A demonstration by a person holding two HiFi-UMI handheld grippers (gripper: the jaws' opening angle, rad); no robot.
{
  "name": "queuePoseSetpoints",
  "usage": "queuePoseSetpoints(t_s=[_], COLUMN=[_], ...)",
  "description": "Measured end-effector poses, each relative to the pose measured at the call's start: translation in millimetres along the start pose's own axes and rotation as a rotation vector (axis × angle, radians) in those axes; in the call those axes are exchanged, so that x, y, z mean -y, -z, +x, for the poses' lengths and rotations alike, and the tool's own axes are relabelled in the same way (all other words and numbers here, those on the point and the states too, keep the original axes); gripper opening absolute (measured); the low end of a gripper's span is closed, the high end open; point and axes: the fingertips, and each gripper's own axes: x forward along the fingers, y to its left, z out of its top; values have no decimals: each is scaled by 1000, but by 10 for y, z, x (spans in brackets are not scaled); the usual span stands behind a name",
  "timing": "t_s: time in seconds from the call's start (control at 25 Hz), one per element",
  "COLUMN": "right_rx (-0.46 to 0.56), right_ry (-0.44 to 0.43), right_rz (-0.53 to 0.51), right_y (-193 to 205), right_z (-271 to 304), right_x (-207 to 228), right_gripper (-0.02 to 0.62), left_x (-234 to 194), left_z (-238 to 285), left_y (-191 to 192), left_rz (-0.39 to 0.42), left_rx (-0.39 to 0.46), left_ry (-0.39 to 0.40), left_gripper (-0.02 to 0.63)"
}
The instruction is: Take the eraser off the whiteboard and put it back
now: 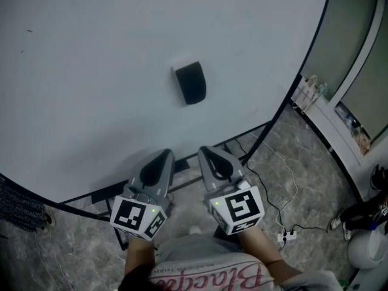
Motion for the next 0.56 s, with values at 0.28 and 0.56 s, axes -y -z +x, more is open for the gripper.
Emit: queuePoseSetpoints(t_s=[0.28, 0.56], right_rx=[1, -1], right_ry=[-14, -40], right_rz=[3, -7], right_y=[4, 14], right_z=[-16, 2], right_x=[6, -70], right_gripper=[0, 0], left_x=[23, 36], left_z=[22, 35], left_y=[23, 46], left_rz=[-3, -10], left_rx=[-10, -17], left_ry=[-6, -2], left_gripper=[-2, -3])
